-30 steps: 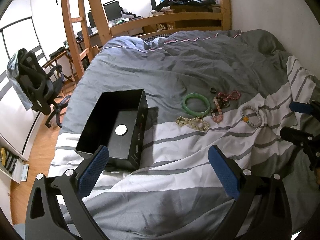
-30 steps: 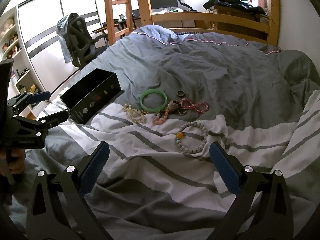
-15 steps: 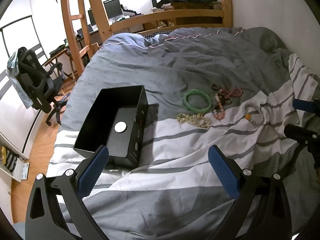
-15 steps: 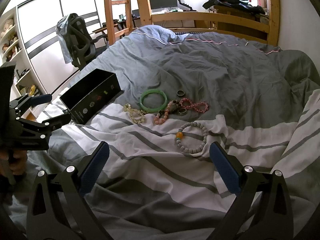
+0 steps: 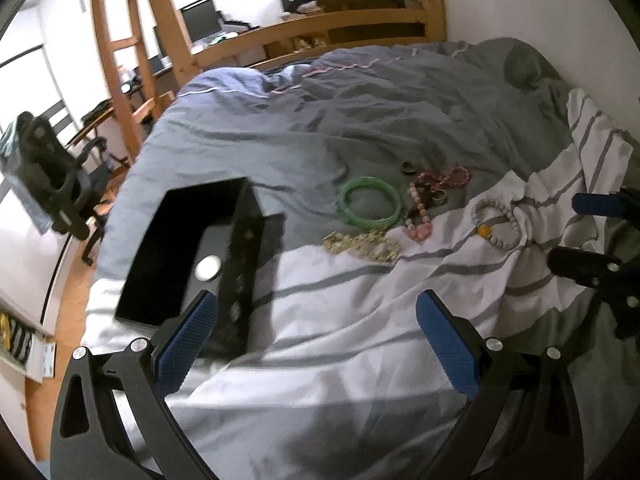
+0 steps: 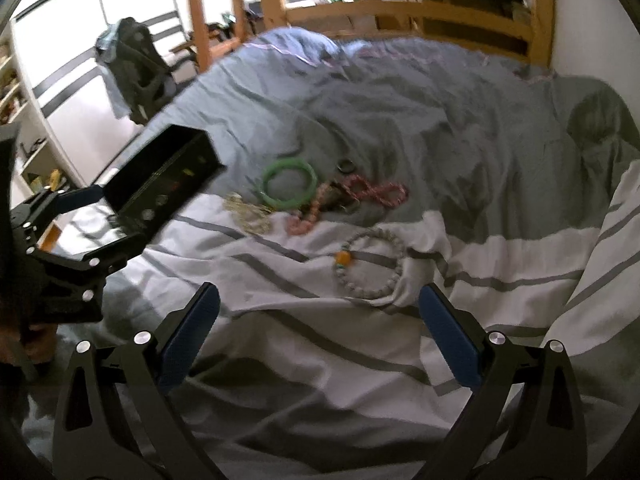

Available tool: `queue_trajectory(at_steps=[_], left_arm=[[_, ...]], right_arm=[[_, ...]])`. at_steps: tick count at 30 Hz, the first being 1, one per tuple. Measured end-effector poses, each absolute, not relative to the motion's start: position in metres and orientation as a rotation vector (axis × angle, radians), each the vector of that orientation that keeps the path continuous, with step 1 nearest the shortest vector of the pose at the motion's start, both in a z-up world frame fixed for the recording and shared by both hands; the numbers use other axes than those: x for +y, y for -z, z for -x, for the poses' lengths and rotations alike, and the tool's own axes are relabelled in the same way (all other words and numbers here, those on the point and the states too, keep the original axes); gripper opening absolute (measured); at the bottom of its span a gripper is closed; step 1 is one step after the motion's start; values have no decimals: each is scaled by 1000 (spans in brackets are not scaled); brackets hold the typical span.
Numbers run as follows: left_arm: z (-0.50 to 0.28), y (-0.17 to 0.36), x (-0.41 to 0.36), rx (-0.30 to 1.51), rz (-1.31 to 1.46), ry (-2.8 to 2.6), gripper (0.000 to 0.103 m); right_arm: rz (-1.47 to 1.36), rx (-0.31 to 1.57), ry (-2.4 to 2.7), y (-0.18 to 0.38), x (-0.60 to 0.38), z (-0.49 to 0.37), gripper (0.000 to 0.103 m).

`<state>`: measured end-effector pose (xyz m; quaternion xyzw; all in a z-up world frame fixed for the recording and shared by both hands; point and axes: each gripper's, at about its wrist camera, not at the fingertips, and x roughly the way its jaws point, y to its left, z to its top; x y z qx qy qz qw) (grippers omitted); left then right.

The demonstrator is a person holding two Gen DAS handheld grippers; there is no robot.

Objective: Organize jewelry
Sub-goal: 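Grasp the green jade bangle with the left tool while the right tool grasps a pink bead strand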

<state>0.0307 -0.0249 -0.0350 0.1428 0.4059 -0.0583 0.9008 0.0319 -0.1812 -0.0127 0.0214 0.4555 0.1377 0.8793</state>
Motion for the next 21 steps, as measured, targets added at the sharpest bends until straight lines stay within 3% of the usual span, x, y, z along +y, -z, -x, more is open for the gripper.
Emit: queue_trajectory(at_steps=[7, 9, 19, 21], left_arm=[[-85, 59, -60, 886, -312, 194, 98], [-102, 65, -69, 892, -318, 191, 98], [-196, 123, -85, 977, -287, 152, 98], [-202, 132, -87, 1005, -271, 174, 98]], right_arm=[[-57, 1066, -283, 41, -188, -78, 93], [-50, 1093, -265, 51, -190, -87, 85], [-20, 1223, -262, 107, -190, -114, 88], [-30, 1211, -275, 111, -190, -118, 83]])
